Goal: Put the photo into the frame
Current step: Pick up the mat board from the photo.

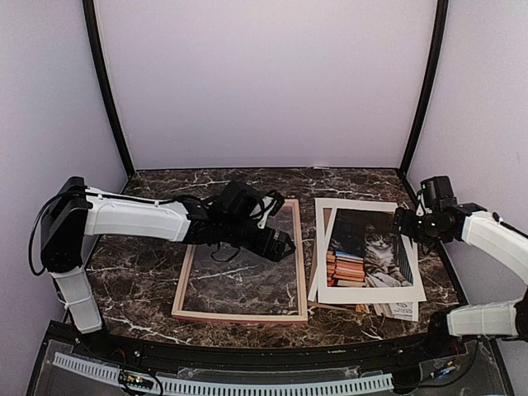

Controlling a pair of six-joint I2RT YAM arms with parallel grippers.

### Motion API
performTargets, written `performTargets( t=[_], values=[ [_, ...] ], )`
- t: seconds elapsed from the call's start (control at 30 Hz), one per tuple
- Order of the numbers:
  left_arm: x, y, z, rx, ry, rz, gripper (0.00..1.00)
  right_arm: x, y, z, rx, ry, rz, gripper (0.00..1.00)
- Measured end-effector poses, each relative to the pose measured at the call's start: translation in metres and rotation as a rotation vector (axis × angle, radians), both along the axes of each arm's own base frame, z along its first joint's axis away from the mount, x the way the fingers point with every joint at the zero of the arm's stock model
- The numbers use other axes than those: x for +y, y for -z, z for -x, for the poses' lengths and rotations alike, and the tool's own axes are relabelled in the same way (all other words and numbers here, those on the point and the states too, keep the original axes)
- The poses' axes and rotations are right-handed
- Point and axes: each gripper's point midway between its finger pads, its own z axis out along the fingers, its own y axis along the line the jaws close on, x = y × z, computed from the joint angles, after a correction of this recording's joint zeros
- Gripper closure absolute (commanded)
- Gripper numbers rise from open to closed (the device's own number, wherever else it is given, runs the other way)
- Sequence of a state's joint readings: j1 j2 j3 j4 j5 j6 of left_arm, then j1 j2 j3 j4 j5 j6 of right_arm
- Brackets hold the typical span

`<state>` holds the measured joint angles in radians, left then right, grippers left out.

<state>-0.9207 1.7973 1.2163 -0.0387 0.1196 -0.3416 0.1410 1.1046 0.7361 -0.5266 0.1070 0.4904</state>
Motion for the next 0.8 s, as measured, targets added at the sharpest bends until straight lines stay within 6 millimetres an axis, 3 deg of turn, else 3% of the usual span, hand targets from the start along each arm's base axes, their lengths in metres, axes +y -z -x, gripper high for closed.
performTargets(
  t=[0.1, 0.33, 0.53, 0.8],
  values=[
    [-0.020, 0.003, 0.008, 0.003, 0.028, 0.001, 0.03, 0.003, 0.009, 0.008, -0.012, 0.020, -0.059, 0.03],
    [-0.064, 0.024, 0.017, 0.011, 0.079, -0.008, 0.06, -0.002, 0.066, 0.053, 0.084, 0.102, -0.127, 0.06],
    [-0.083, 0.049, 0.026, 0.027, 0.101, -0.038, 0.08, -0.008, 0.070, 0.059, 0.043, 0.164, -0.145, 0.06],
    [-0.098, 0.059, 0.025, 0.033, 0.103, -0.028, 0.09, -0.030, 0.059, 0.053, -0.033, 0.282, -0.086, 0.01]
  ],
)
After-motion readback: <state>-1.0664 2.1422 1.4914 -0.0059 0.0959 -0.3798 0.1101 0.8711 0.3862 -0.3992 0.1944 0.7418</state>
